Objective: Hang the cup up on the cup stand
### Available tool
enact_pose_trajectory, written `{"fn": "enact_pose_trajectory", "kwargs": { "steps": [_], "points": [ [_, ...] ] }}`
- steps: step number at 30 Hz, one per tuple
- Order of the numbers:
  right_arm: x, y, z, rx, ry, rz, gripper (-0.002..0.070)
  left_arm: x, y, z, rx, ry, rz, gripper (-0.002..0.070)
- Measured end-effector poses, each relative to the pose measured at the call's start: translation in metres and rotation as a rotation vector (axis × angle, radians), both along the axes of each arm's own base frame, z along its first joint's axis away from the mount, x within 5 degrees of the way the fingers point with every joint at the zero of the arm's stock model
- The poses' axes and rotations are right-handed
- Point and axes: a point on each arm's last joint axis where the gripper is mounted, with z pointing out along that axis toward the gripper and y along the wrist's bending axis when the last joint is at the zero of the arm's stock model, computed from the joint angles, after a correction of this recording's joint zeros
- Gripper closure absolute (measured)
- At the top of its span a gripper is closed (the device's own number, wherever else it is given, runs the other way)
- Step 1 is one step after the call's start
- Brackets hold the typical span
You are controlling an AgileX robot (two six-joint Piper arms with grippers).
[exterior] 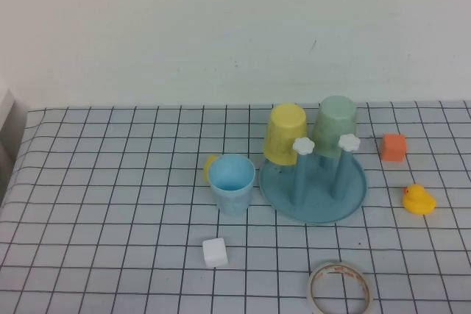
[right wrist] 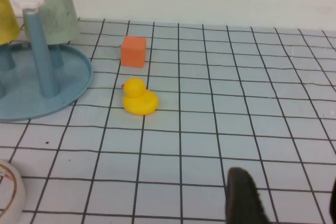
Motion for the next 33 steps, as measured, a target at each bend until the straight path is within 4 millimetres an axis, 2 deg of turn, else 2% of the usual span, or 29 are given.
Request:
{"fn": "enact_pose_trajectory", "kwargs": {
  "steps": [26, 33],
  "points": [
    [0.0000, 0.0000, 0.0000, -0.003, 0.000, 0.001, 0.0333, 0.0000, 0.0009, 0.0000, 0.028, -0.002, 0.002, 0.0676],
    [0.0011, -0.0008, 0.0019, -0.039, -0.032, 0.003, 0.0333, 0.0018, 0.0008, 0.0055, 0.032, -0.075, 0.002, 0.0676]
  ]
}}
